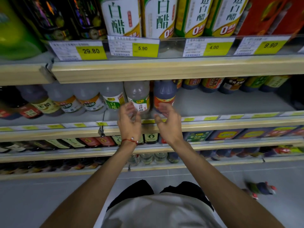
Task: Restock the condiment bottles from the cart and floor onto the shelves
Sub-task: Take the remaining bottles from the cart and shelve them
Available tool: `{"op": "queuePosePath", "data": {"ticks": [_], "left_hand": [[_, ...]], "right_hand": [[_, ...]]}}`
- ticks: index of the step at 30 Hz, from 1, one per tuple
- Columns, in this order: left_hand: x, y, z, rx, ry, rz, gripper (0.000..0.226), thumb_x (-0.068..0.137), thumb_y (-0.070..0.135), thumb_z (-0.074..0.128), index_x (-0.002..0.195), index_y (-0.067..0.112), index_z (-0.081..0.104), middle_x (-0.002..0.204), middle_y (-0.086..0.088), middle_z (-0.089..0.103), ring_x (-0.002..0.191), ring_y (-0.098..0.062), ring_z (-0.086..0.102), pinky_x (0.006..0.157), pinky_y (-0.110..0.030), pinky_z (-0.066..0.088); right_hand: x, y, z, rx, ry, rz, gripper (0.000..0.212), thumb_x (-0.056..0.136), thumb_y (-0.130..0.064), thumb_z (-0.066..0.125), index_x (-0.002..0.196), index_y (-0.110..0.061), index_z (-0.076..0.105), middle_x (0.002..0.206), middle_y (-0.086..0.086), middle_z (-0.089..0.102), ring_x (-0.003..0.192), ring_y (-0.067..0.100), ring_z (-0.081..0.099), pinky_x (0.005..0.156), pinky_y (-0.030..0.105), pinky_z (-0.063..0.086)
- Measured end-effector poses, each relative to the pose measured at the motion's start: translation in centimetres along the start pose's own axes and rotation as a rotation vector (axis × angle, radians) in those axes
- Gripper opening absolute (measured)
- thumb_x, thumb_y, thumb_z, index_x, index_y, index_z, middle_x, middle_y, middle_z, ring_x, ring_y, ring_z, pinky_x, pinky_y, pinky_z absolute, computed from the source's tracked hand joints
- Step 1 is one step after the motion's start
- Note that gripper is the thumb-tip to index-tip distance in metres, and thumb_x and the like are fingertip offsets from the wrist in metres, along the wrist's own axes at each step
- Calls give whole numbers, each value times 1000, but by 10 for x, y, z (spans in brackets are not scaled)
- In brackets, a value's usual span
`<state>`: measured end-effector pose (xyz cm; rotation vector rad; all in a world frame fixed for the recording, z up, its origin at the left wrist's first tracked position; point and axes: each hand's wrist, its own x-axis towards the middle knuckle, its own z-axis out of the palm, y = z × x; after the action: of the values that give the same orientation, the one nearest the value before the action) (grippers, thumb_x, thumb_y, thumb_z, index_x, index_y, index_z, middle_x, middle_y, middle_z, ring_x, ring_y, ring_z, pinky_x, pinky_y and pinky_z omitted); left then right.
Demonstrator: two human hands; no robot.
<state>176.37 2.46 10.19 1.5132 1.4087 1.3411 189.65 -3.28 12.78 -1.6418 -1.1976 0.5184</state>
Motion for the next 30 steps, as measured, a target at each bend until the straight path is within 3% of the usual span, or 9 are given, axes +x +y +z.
{"op": "queuePosePath", "data": {"ticks": [3, 6, 10, 13, 17, 20, 25, 30], "left_hand": [[14, -6, -7, 42, -32, -10, 53, 90, 16, 73, 138, 12, 51, 133, -4, 57, 116, -14, 60, 99, -31, 51], [28, -14, -8, 28, -118, -19, 56, 88, 24, 73, 140, 17, 54, 136, -5, 59, 123, -15, 60, 105, -37, 51], [37, -17, -6, -61, -160, -23, 54, 89, 11, 73, 140, 9, 57, 132, -8, 64, 116, -8, 66, 99, -30, 54], [41, -22, -9, -32, -191, 21, 58, 88, 21, 73, 143, 10, 57, 131, -5, 66, 118, -14, 66, 101, -36, 55], [41, -25, -13, -76, -131, -24, 49, 88, 15, 74, 136, 15, 66, 119, 6, 74, 113, -7, 69, 102, -38, 56], [41, -27, -14, -69, -90, -41, 45, 85, 26, 76, 129, 18, 71, 111, 13, 74, 107, -6, 71, 98, -39, 57], [47, -29, -14, -45, -78, -113, 46, 81, 46, 74, 119, 19, 77, 104, 9, 78, 103, -15, 73, 97, -42, 57], [50, -27, -14, 10, -68, -75, 35, 89, 23, 77, 122, 9, 74, 111, -6, 77, 103, -9, 70, 98, -34, 57]], "right_hand": [[9, -5, 17, -24, -42, 25, 41, 95, -11, 70, 135, -8, 62, 128, 7, 70, 118, 18, 66, 104, 36, 55], [19, -5, 33, -74, 21, -11, 42, 95, -12, 69, 136, -8, 61, 127, 8, 71, 118, 23, 67, 101, 43, 55], [24, -5, 55, -136, 15, -58, 44, 97, -12, 64, 141, -12, 54, 121, 10, 73, 107, 32, 69, 86, 45, 57], [26, -3, 65, -134, 55, -60, 53, 95, -8, 67, 145, -13, 52, 121, 9, 74, 107, 26, 70, 88, 39, 58], [31, 2, 68, -52, 20, -35, 52, 94, -9, 69, 143, -19, 55, 125, -1, 73, 115, 18, 70, 96, 44, 59], [36, 0, 71, -40, 15, -20, 53, 93, -16, 69, 143, -23, 54, 128, -2, 73, 118, 17, 69, 98, 46, 59], [37, 0, 77, -23, 42, -16, 54, 94, -17, 65, 147, -22, 54, 133, -4, 71, 124, 15, 67, 101, 45, 58], [37, 4, 80, -33, 46, 6, 58, 94, -17, 66, 150, -23, 52, 132, -7, 72, 125, 12, 67, 102, 44, 58]]}}
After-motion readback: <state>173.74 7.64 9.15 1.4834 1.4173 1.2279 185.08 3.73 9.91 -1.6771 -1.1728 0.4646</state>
